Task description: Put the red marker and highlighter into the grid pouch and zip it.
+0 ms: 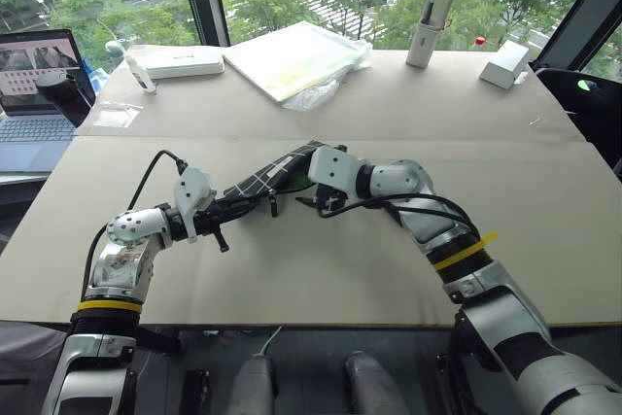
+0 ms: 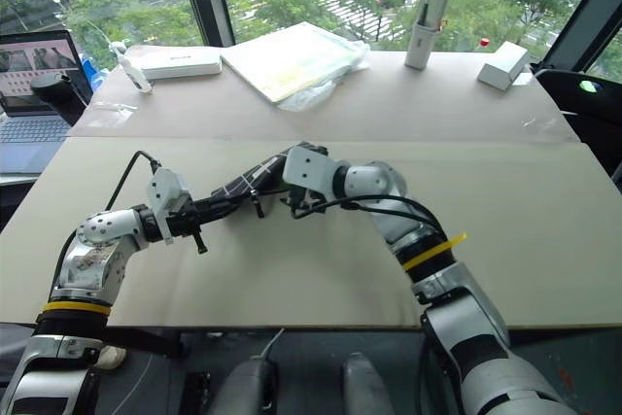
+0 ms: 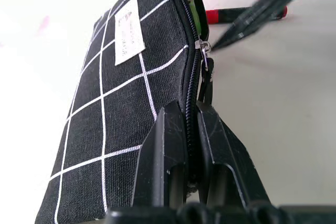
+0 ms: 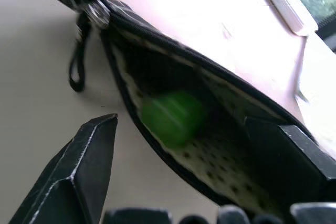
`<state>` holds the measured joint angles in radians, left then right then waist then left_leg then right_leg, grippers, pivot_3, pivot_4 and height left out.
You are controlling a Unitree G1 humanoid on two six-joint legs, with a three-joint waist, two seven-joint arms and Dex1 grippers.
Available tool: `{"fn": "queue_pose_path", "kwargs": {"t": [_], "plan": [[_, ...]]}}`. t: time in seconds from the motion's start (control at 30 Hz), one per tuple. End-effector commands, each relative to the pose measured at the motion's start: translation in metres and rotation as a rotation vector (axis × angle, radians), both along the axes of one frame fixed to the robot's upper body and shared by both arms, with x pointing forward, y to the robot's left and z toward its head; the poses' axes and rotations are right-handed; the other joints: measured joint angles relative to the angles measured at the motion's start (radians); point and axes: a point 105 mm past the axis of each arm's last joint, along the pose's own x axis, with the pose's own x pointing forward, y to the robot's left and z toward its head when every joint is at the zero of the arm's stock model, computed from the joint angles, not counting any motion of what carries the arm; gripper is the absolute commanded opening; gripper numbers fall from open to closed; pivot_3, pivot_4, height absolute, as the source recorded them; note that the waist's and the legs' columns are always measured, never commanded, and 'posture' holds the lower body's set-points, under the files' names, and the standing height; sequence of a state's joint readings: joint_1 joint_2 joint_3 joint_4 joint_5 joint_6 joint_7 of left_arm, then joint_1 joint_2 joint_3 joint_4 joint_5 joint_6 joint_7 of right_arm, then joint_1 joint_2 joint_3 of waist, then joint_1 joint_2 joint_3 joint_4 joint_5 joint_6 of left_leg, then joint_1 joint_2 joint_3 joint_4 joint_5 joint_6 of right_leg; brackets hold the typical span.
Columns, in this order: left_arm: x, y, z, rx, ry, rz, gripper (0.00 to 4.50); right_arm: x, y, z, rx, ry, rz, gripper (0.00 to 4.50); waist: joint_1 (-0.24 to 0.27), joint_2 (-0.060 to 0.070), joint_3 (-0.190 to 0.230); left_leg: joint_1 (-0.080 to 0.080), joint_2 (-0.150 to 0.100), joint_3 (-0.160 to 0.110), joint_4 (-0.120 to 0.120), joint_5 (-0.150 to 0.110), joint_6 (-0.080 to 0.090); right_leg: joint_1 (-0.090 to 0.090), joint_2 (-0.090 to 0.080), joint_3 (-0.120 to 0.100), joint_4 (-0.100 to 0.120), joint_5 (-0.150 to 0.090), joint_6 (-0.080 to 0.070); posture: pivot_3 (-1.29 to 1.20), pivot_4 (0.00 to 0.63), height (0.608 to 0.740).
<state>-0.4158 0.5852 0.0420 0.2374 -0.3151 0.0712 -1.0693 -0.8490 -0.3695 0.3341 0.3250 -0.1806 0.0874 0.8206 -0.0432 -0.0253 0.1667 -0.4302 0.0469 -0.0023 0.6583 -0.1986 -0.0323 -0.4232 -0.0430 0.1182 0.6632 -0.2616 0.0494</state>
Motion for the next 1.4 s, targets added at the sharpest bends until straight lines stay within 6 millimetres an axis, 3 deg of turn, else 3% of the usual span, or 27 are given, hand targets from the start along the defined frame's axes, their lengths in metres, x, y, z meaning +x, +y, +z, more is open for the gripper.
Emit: {"fn": "queue_pose_path", "kwargs": {"t": [0.03,0.2,0.37,0.57,0.7,0.87,1.13,1.23,1.4], "plan": [[0.001,0.0,0.017,-0.046,-0.044,0.003,0.0,0.004,-0.023,0.038,0.088,-0.074,-0.031,4.23,-0.001,0.0,0.0,0.0,0.0,0.0,0.0,0.0,0.0,0.0,0.0,0.0,0.0,0.0,0.0,0.0,0.15,0.731],[0.001,0.002,0.021,-0.067,-0.041,0.012,0.0,0.001,-0.056,0.054,0.21,-0.004,-0.072,4.23,-0.001,0.0,0.0,0.0,0.0,0.0,0.0,0.0,0.0,0.0,0.0,0.0,0.0,0.0,0.0,0.0,0.15,0.731],[0.001,0.004,0.021,-0.061,-0.036,0.016,0.0,-0.017,-0.081,0.033,0.254,0.154,-0.086,4.23,0.002,0.0,0.0,0.0,0.0,0.0,0.0,0.0,0.0,0.001,0.0,0.0,-0.001,0.0,0.0,0.0,0.15,0.731],[0.0,0.003,0.02,-0.057,-0.03,0.011,0.0,-0.046,-0.089,0.003,0.369,0.399,-0.093,4.23,0.0,0.0,0.0,0.0,0.0,0.0,0.0,0.0,0.0,0.001,0.0,0.001,0.0,0.0,0.0,0.0,0.15,0.731],[0.0,0.004,0.019,-0.051,-0.026,0.011,0.0,-0.037,-0.104,-0.026,0.331,0.433,-0.246,4.23,0.0,-0.001,0.0,0.0,0.0,0.0,0.0,0.0,0.0,0.001,0.0,0.0,-0.001,0.0,0.0,0.0,0.15,0.731],[0.002,0.006,0.02,-0.03,-0.025,0.015,0.0,-0.013,-0.125,-0.039,0.38,0.426,-0.432,4.23,0.0,-0.001,0.0,0.0,0.0,0.0,0.0,0.0,0.0,0.001,0.0,0.001,-0.001,0.0,0.0,0.0,0.15,0.731],[0.003,0.007,0.025,-0.024,-0.037,0.017,0.0,-0.008,-0.138,-0.07,0.315,0.465,-0.528,4.23,0.001,-0.001,0.0,0.0,0.0,0.0,0.0,0.0,0.0,0.001,0.0,0.001,-0.001,0.0,0.0,0.0,0.15,0.731],[0.003,0.006,0.025,-0.025,-0.038,0.017,0.0,-0.011,-0.143,-0.078,0.307,0.487,-0.541,3.55,0.001,-0.001,0.0,0.0,0.0,0.0,0.0,0.0,0.0,0.002,0.0,0.001,-0.001,0.0,0.0,0.0,0.15,0.731],[0.003,0.006,0.025,-0.026,-0.039,0.018,0.0,-0.017,-0.144,-0.075,0.303,0.489,-0.511,1.8,0.002,-0.001,0.0,0.0,0.0,0.0,0.0,0.0,0.0,0.002,0.0,0.001,-0.001,0.0,0.0,0.0,0.15,0.731]]}}
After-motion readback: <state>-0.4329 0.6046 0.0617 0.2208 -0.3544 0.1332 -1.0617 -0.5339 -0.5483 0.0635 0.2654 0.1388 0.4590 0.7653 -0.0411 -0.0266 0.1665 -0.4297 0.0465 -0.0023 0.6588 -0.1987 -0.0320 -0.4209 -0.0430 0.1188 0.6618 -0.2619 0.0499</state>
